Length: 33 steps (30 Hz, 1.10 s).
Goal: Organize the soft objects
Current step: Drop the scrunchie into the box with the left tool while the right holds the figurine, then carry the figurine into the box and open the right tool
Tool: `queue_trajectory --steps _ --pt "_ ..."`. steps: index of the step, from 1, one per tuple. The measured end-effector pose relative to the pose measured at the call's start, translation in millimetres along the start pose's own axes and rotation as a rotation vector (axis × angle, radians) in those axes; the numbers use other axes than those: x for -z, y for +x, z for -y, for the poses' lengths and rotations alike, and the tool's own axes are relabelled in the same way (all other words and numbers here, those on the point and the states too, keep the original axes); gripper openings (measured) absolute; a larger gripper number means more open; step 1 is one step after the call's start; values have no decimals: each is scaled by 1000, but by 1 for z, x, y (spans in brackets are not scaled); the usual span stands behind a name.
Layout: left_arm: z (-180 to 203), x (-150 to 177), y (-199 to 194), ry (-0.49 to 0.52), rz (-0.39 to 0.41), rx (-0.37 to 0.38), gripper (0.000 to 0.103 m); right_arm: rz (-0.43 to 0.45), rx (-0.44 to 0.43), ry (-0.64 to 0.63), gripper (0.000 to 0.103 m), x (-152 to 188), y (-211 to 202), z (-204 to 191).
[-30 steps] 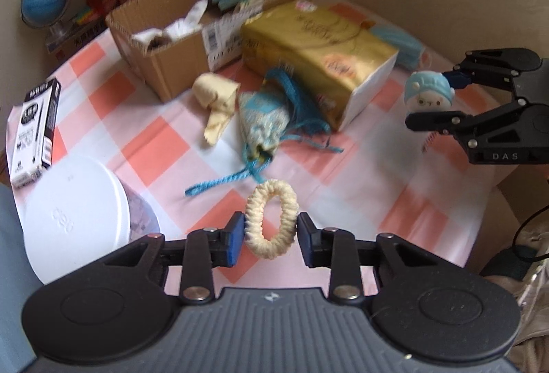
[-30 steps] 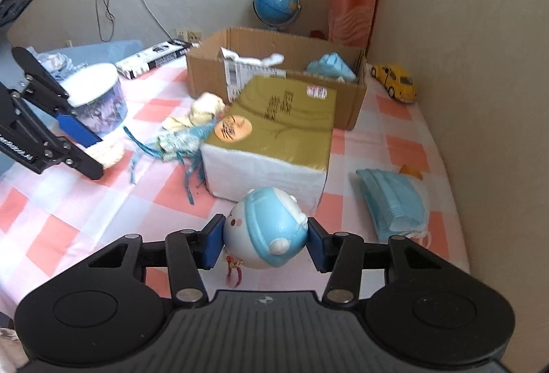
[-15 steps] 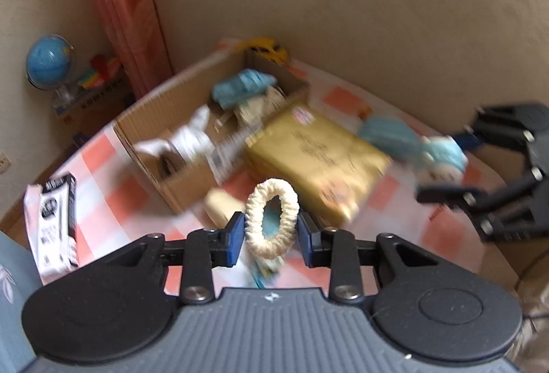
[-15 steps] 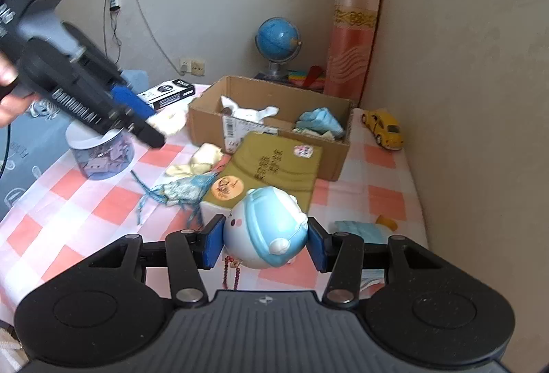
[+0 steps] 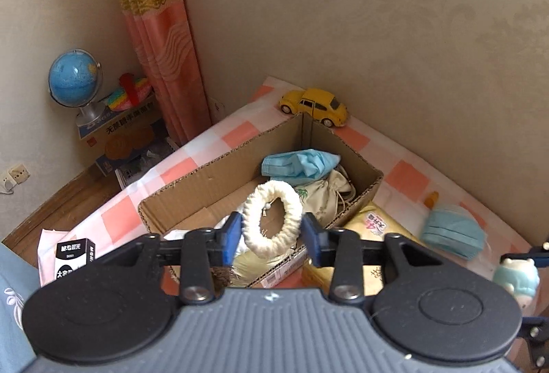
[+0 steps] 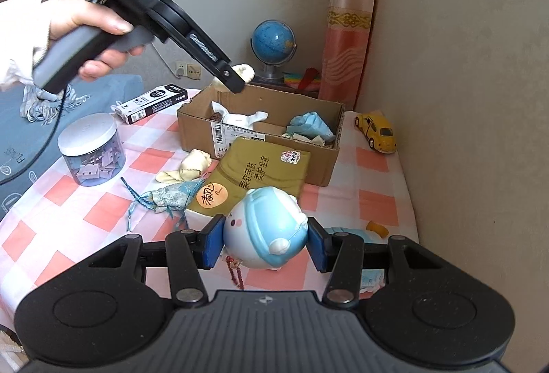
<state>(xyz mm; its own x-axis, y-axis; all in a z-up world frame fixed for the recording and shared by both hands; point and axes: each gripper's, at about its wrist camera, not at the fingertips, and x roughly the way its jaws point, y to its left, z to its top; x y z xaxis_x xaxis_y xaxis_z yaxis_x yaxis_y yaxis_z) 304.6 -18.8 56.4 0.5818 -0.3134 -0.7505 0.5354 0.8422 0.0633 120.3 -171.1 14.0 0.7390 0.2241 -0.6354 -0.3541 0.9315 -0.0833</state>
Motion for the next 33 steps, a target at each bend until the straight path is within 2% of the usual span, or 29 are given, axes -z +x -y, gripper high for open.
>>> queue_trajectory --steps 1,2,3,6,8,11,18,23,25,28,33 --pt "0 1 2 -4 -2 -3 58 1 3 0 55 0 0 1" --pt "1 2 2 -5 0 -11 70 1 4 0 55 -1 0 1" --pt "3 4 0 -2 13 -21 78 2 5 0 55 -2 0 2" --pt "8 12 -11 18 44 -74 93 5 7 2 55 -4 0 3" --pt "11 21 -24 16 82 -93 94 8 11 2 55 -5 1 4" --pt "15 38 -44 -31 133 -83 101 10 8 7 55 -8 2 6" --pt "37 93 -87 -163 259 -124 103 7 -3 30 55 -22 8 13" --pt "52 127 -97 -211 265 -233 103 16 -9 19 55 -41 13 15" --pt "54 136 -98 -232 261 -251 103 17 -12 16 55 -49 18 16" --pt "56 147 -100 -246 259 -261 103 7 -30 21 55 -66 28 21" --pt "53 158 -104 -279 271 -234 103 -16 -37 8 55 -95 52 24"
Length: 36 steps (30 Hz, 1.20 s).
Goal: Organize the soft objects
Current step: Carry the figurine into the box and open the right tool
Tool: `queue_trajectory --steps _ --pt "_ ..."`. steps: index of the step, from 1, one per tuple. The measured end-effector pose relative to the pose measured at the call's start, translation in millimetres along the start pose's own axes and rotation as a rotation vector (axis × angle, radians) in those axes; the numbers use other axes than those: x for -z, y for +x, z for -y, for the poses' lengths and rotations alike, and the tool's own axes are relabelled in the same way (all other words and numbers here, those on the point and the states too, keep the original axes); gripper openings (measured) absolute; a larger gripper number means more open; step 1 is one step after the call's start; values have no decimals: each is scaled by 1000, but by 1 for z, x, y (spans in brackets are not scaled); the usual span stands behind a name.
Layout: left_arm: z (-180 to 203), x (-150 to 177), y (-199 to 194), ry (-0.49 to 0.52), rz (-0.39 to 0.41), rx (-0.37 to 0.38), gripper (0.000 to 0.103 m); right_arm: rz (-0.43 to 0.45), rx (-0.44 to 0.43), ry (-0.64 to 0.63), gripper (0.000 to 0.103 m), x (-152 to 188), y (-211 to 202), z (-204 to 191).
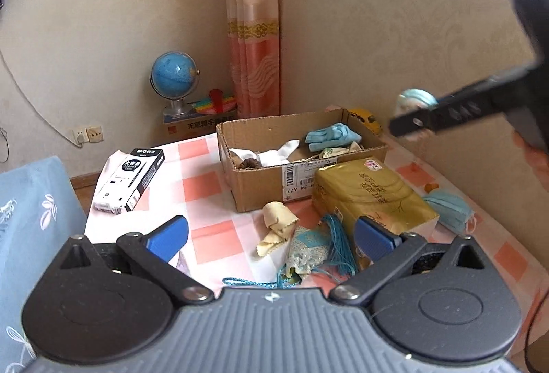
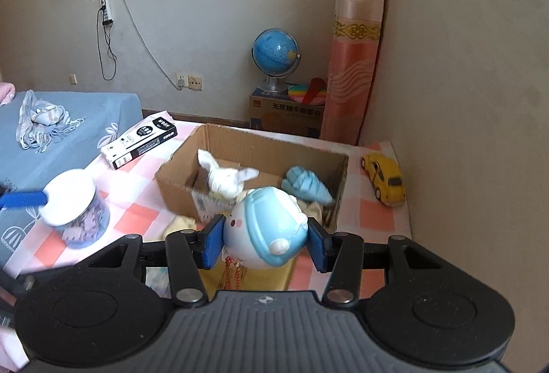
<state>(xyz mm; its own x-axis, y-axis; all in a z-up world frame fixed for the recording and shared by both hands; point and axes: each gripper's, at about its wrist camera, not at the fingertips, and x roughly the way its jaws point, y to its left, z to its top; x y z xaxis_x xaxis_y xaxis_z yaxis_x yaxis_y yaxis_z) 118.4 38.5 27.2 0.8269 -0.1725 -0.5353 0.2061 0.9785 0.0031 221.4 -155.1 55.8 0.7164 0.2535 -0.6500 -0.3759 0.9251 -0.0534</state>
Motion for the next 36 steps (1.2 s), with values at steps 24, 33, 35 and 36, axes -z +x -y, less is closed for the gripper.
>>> queue_trajectory --steps 24,33,35,36 --pt "-5 34 8 -87 -106 3 102 -97 24 -14 96 -92 136 5" --pt "-2 33 3 -83 -91 22 102 -60 3 52 103 -76 99 16" --pt "-1 33 1 -79 -88 24 102 -55 10 53 103 -70 89 15" --pt "0 33 0 -77 -84 26 102 -50 13 50 103 -67 83 14"
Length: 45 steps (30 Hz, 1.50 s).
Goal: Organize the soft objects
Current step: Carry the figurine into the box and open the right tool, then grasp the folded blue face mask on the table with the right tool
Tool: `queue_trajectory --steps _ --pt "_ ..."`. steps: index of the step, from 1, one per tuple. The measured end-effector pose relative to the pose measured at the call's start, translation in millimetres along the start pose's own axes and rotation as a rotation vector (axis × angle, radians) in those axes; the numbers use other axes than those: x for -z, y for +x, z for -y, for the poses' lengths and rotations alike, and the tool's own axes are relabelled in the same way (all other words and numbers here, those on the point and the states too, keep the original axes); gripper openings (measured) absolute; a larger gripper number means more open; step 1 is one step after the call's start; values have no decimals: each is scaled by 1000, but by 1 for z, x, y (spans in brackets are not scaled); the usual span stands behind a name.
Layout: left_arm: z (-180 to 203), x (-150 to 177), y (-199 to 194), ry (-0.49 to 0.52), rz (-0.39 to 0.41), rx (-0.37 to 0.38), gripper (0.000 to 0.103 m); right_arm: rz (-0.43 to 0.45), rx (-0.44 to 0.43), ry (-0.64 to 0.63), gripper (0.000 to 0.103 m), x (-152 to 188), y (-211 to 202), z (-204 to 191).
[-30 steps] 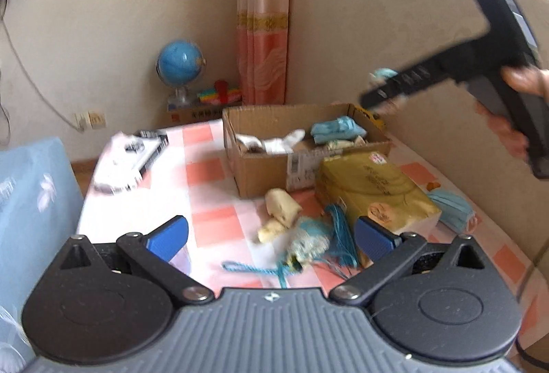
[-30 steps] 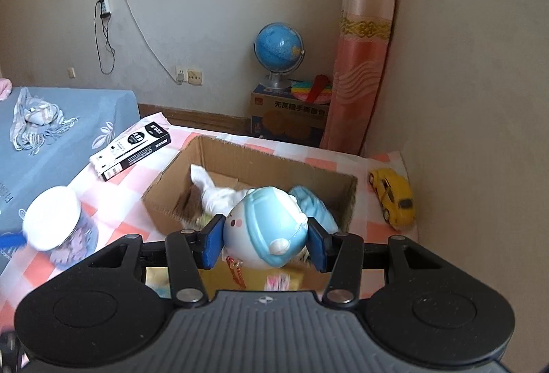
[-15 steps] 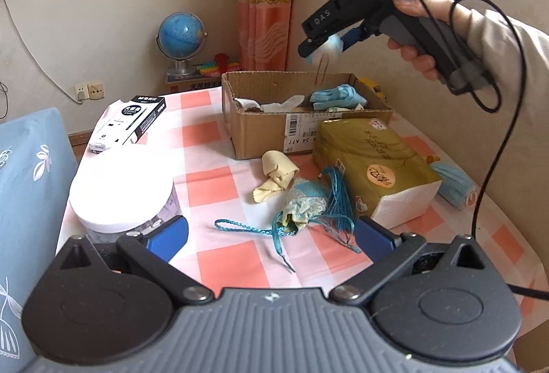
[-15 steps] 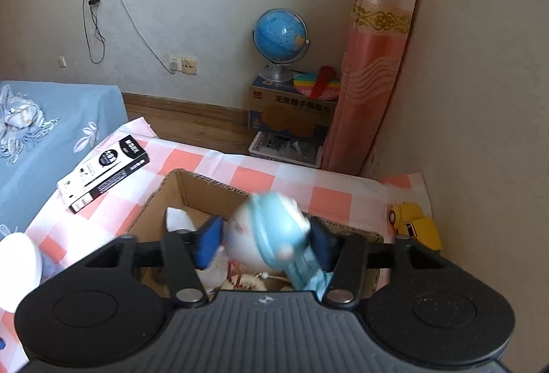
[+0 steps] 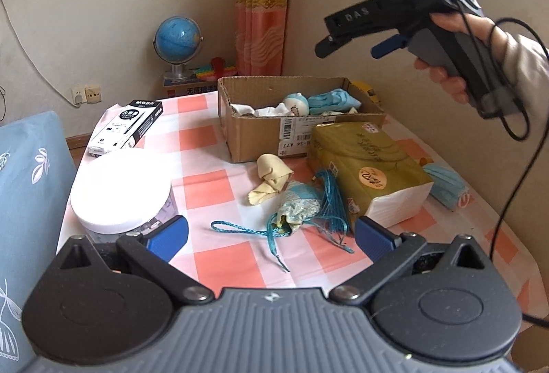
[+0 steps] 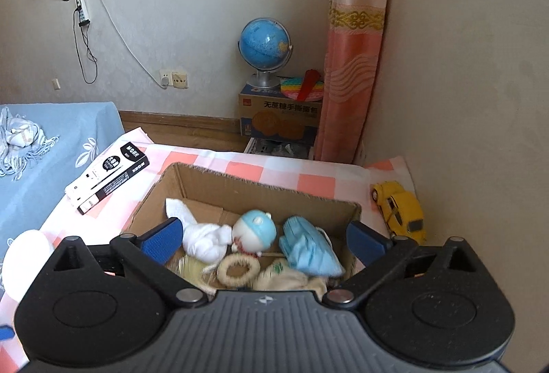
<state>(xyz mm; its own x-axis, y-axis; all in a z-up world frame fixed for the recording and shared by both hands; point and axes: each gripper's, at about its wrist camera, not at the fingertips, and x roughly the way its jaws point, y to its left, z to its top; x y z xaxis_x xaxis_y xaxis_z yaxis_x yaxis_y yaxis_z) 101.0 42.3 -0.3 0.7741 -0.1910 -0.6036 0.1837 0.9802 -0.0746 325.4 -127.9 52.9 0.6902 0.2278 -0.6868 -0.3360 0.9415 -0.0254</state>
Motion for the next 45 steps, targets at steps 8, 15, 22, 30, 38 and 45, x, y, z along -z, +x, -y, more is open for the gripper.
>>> queue_trajectory --steps 8,15,22,30,38,45 --pt "5 1 -6 15 8 13 102 20 8 20 103 45 -38 0" --pt "4 4 -6 15 -2 16 102 63 81 35 103 92 -76 3" --pt "7 5 -2 24 -13 27 102 52 171 86 103 153 -91 13" --pt "13 7 7 40 -40 29 102 -41 214 115 103 200 -73 28" --pt "17 5 18 42 -68 34 102 -61 203 84 82 202 -52 35" --pt "19 6 25 39 -88 39 102 -79 205 72 50 201 -41 35"
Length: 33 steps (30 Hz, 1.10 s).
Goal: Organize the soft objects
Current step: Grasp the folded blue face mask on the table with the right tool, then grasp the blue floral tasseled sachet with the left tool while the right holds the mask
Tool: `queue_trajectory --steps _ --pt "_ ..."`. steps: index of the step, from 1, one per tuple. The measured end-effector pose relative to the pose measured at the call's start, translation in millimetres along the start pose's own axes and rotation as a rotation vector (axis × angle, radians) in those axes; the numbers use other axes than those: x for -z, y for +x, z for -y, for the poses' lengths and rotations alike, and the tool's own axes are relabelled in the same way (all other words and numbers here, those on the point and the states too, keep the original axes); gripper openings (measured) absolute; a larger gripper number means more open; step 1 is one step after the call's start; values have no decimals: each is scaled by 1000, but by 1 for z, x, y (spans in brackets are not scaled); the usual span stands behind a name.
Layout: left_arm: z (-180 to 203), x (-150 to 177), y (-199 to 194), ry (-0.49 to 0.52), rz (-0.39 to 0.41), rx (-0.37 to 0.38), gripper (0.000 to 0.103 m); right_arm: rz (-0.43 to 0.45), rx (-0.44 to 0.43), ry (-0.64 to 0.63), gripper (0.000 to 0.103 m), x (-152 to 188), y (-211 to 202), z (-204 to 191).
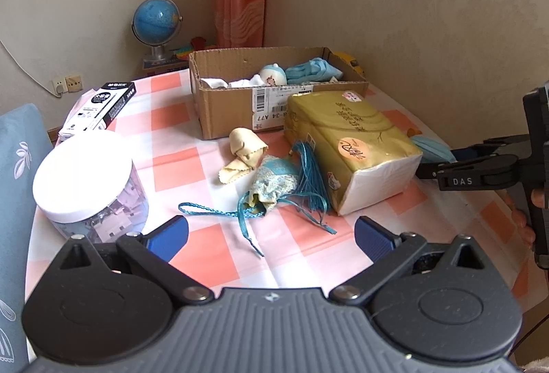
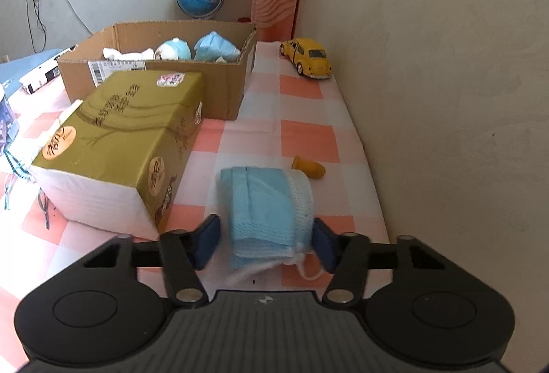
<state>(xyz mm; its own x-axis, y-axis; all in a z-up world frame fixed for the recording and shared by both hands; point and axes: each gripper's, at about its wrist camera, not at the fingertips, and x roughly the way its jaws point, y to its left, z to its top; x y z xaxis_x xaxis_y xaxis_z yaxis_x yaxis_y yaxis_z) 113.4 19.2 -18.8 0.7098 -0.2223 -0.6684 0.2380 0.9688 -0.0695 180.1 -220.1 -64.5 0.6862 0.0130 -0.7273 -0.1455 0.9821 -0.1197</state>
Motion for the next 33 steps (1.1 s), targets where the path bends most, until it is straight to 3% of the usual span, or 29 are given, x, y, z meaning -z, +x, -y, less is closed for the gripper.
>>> queue_trajectory --steps 4,10,12,14,17,19,21,24,26,29,33 --pt "2 0 2 6 -4 6 102 -4 -13 28 40 2 -2 2" --pt "4 0 4 25 -9 22 102 -31 -12 34 40 10 -16 0" --pt "3 0 6 30 -8 22 102 -40 -15 39 45 15 -24 -2" --pt "1 -2 7 32 -5 19 102 -27 -9 36 60 19 -31 -4" --pt "-2 -6 12 31 2 12 98 -18 -13 19 74 24 -36 -7" --pt "-4 -9 16 35 13 2 92 -19 -16 8 76 27 -36 -8" --pt "-4 -12 21 44 15 -8 78 -23 -31 6 78 29 -35 -8" --pt "-6 -15 33 49 2 1 66 -32 -51 11 83 32 -32 -7" --pt "-6 -18 42 59 -10 7 62 -43 -63 5 89 34 -30 -8" --pt "-6 -21 55 78 -29 8 48 -43 -73 0 99 37 -29 -11" --pt "-7 -23 70 94 -45 20 46 -41 -91 -5 103 41 -28 -16"
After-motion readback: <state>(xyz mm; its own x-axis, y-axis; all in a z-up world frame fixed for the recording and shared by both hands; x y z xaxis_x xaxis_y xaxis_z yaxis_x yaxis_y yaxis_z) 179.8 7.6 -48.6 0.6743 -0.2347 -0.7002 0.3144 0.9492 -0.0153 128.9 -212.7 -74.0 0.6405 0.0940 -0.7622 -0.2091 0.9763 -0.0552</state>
